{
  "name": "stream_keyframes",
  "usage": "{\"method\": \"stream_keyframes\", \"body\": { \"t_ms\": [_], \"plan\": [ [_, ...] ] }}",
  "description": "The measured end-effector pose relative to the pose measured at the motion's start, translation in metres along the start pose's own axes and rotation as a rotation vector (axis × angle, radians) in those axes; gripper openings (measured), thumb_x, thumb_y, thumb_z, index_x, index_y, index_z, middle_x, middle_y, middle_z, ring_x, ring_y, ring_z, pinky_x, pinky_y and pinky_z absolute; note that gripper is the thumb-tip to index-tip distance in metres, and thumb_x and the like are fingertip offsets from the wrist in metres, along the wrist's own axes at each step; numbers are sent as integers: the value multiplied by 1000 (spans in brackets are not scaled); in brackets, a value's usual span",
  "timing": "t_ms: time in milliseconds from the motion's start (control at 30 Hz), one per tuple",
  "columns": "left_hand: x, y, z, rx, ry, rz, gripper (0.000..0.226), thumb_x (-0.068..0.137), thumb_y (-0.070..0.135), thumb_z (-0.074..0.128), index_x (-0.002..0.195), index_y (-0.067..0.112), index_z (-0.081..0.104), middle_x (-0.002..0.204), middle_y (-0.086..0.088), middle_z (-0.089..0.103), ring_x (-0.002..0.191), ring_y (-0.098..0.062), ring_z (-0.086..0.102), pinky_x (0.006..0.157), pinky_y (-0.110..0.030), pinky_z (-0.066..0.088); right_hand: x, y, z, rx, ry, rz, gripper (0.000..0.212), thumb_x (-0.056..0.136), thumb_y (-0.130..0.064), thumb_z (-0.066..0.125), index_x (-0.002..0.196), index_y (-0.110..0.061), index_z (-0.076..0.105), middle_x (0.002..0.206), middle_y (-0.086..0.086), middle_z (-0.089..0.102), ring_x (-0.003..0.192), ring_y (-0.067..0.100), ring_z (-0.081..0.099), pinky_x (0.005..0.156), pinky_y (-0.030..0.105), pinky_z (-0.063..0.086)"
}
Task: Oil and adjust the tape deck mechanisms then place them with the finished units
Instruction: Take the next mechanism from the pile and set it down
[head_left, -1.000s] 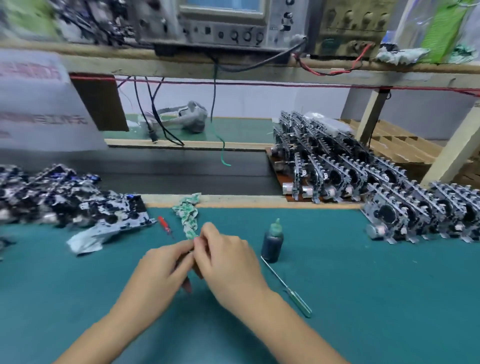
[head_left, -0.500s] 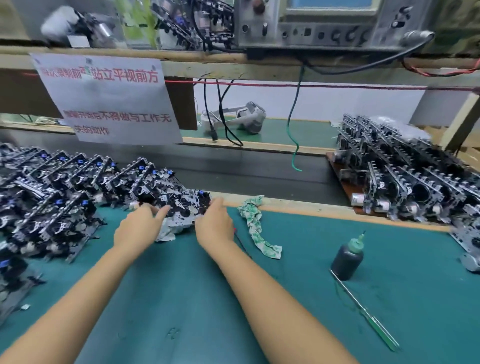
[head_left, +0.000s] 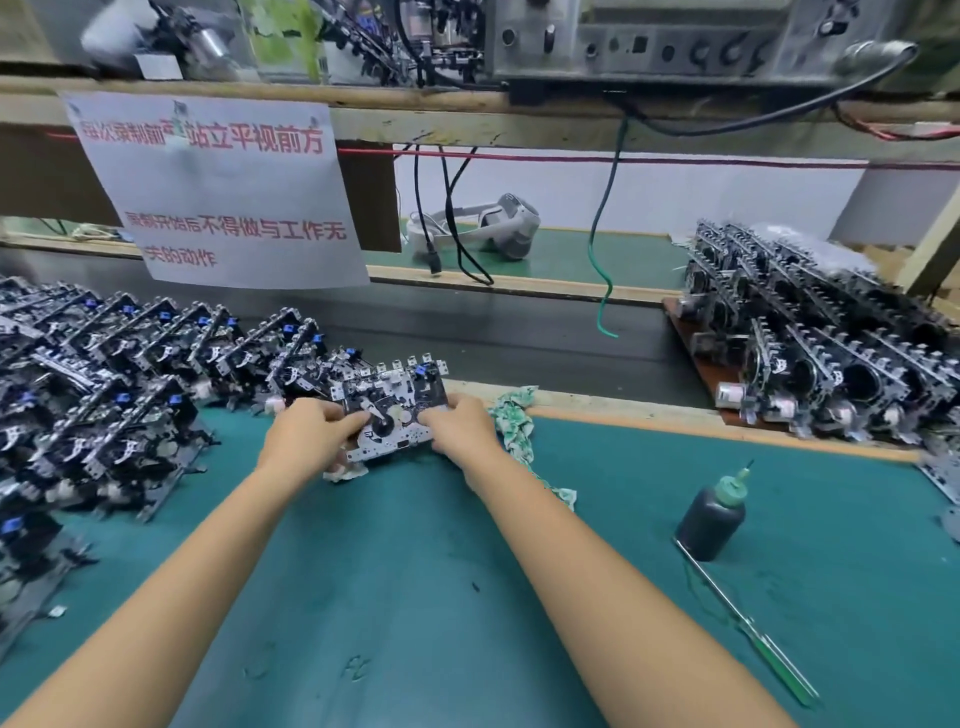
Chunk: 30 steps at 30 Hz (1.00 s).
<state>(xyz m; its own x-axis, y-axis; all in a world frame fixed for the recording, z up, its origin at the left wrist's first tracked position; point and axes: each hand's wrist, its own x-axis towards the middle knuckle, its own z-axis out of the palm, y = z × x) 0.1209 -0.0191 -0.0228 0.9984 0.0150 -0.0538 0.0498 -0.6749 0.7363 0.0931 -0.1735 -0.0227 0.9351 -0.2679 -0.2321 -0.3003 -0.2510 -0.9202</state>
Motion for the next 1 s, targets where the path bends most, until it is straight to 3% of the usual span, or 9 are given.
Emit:
{"method": "stream_keyframes", "body": {
  "t_ms": [133,267,333,400,500,633,767,867,1000],
  "plan": [
    [-24,2,3,47,5,73,24,92,17,62,74,0,65,68,-7,70,55,-18,69,56,-23,54,-26,11,-27,110,-78,-74,32,93,-4,45,122,-9,58,101,5,62,89,19,56,95,45,49],
    [-56,8,9,69,106,241,17,86,18,69,73,7,67,62,1,70,51,-11,66,68,-26,53,-60,31,-62,106,-121,-101,43,97,-3,41,135,-18,50,118,-3,56,93,20,60,91,34,50],
    [-75,12,18,13,185,405,8,80,19,75,80,11,73,63,1,71,50,-7,63,66,-17,48,-76,45,-83,104,-95,-91,46,97,-4,40,138,-25,46,120,-6,55,97,17,59,91,33,50],
    [-93,12,32,-58,293,638,16,78,22,76,81,7,76,67,2,71,58,-7,62,60,-13,44,-91,59,-104,162,-45,-97,43,98,-2,40,128,-30,52,124,-5,54,101,11,56,92,30,52],
    [-113,12,56,-89,299,995,35,93,43,51,85,18,73,64,7,68,59,-10,58,51,-18,43,-114,82,-134,356,-21,-111,34,99,1,38,105,-19,65,127,8,57,102,14,62,90,24,52],
    [-119,7,84,32,296,1284,17,95,23,51,107,17,61,83,1,74,69,-6,67,56,-20,51,-136,102,-161,559,-112,-140,49,97,6,34,97,-18,77,117,-4,68,108,8,63,86,18,51],
    [-118,6,94,63,237,1360,24,96,16,52,103,12,74,91,3,73,78,-13,70,61,-24,56,-144,126,-176,439,-105,-95,50,91,17,32,116,-11,65,116,-3,69,112,4,60,85,14,49],
    [-117,4,93,168,122,1411,21,92,18,57,100,21,76,94,5,71,85,-14,66,63,-23,54,-145,134,-174,293,-78,-131,58,82,26,30,113,-8,65,109,3,71,107,7,64,90,16,48],
    [-122,8,94,159,9,1278,35,79,9,53,100,27,75,100,3,66,94,-13,55,71,-24,50,-150,135,-168,-238,275,-365,60,75,26,37,97,-16,73,99,-16,71,95,-6,62,87,7,43]
  ]
}}
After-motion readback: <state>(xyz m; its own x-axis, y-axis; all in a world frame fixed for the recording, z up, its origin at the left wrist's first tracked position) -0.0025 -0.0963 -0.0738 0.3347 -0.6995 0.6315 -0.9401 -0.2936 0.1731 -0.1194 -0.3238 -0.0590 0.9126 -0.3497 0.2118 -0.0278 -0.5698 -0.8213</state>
